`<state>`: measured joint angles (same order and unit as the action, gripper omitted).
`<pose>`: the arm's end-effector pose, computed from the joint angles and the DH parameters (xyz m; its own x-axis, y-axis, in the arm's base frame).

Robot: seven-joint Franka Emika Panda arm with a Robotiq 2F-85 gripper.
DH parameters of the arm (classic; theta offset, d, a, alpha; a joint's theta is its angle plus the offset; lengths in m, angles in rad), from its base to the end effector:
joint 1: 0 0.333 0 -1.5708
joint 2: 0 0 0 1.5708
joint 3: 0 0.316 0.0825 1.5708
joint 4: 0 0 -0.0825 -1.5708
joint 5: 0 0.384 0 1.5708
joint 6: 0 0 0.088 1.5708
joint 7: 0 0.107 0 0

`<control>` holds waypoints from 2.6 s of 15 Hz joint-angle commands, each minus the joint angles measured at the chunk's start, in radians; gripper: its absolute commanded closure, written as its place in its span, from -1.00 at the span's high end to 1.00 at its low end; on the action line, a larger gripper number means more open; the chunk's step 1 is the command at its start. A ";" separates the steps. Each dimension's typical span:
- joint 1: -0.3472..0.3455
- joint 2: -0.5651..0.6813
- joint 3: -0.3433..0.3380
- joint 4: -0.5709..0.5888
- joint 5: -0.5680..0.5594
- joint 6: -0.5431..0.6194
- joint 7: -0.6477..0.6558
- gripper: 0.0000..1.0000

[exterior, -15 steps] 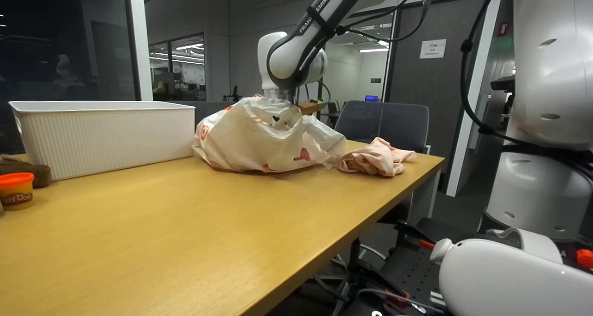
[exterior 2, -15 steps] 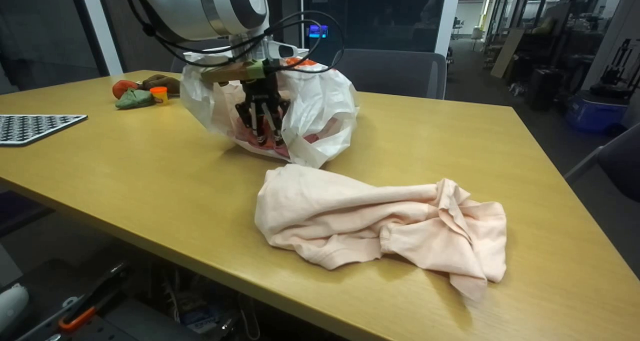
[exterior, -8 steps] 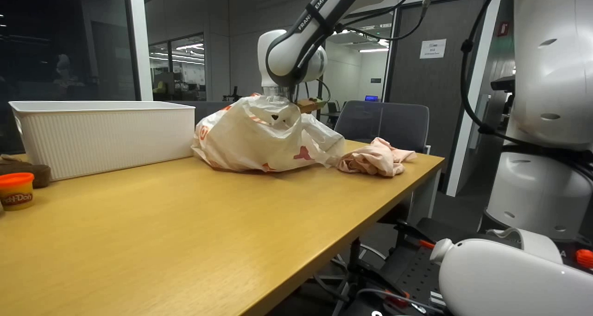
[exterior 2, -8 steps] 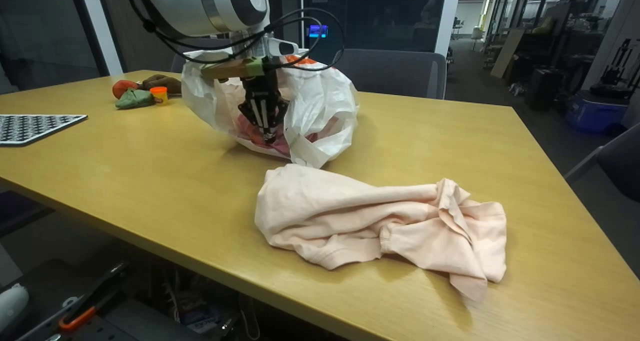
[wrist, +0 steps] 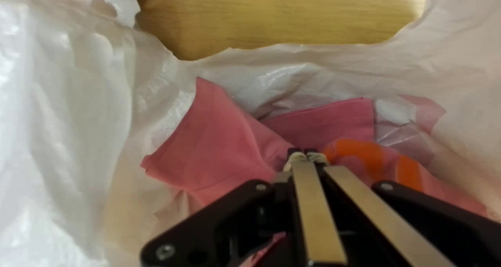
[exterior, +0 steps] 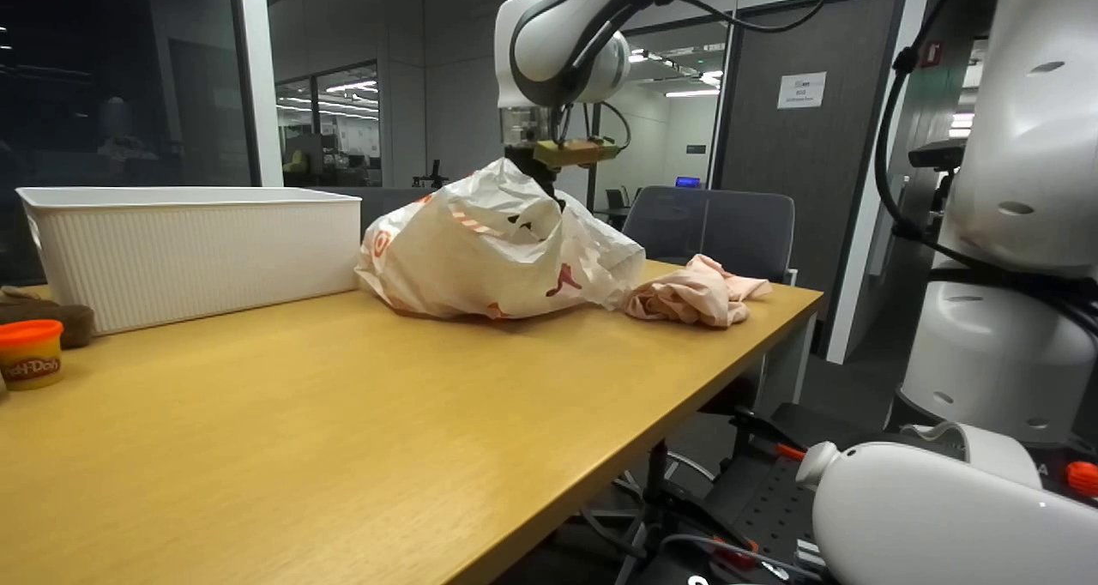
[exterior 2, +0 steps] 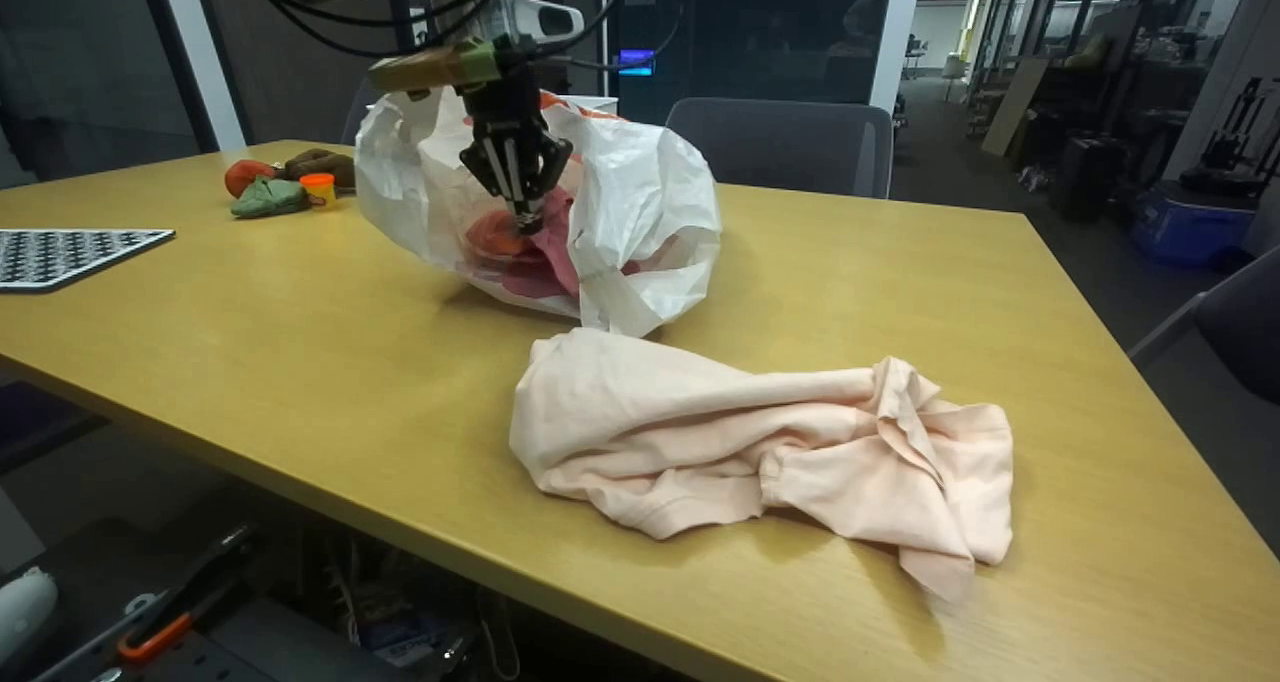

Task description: Take the pink clothing out of the carrier bag

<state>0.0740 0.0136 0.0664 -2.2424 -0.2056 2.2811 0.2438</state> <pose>0.5228 0.0690 0.3644 0.9981 0.0328 0.0521 0.0247 -0.9885 0.1490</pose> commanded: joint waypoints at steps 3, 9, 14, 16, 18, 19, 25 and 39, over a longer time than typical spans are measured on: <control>0.004 -0.229 0.024 -0.057 0.024 -0.249 0.023 -0.99; 0.016 -0.335 0.066 -0.004 0.059 -0.712 -0.033 -0.99; 0.000 -0.352 0.117 -0.028 -0.128 -0.840 0.137 -0.99; -0.008 -0.347 0.120 -0.036 -0.213 -0.848 0.193 -0.99; -0.020 -0.345 0.117 -0.042 -0.303 -0.842 0.246 -0.99; -0.025 -0.348 0.116 -0.044 -0.346 -0.840 0.272 -0.99; -0.048 -0.315 0.105 -0.052 -0.615 -0.814 0.443 -0.99; -0.103 -0.039 -0.058 -0.053 -1.040 -0.868 1.125 -0.30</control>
<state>-0.0324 -0.0669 0.0205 -2.3356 -1.2366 1.4712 1.2377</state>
